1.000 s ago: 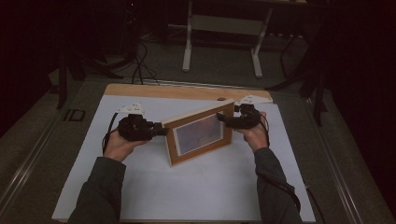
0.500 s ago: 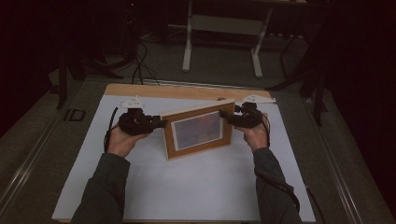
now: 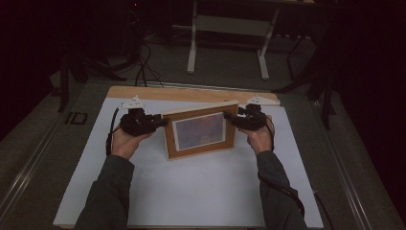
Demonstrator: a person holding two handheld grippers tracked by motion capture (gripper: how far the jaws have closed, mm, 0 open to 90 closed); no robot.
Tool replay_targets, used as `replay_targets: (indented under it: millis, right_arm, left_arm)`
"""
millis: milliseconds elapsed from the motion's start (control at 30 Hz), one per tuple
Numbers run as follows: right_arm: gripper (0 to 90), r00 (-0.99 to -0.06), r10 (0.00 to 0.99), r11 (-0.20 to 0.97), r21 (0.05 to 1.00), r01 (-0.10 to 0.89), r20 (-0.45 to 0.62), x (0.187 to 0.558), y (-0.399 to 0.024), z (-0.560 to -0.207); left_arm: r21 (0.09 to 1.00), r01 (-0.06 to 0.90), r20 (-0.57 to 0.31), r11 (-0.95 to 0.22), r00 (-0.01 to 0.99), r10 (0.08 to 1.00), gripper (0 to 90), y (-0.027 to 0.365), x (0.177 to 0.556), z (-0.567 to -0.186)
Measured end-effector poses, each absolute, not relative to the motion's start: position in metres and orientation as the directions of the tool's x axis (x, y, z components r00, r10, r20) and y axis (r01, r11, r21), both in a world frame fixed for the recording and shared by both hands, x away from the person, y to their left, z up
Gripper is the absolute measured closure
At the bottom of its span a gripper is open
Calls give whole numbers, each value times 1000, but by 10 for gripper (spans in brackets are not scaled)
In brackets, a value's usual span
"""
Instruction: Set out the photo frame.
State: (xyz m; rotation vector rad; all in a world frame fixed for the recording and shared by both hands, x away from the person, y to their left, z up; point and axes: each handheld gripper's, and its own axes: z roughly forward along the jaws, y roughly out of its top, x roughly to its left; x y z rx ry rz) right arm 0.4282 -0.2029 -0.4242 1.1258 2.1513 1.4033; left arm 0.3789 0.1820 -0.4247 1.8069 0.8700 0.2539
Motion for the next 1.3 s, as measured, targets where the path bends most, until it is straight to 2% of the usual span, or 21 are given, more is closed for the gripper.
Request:
replay_targets:
  millis: [467, 1300]
  right_arm:
    - [540, -622, 769, 192, 874, 447, 149, 423, -203, -425]
    - [595, -580, 795, 149, 869, 472, 179, 393, -224, -428]
  left_arm:
    - [885, 457, -260, -91, 646, 718, 639, 183, 388, -428]
    - [863, 504, -348, -43, 654, 671, 607, 170, 393, -434]
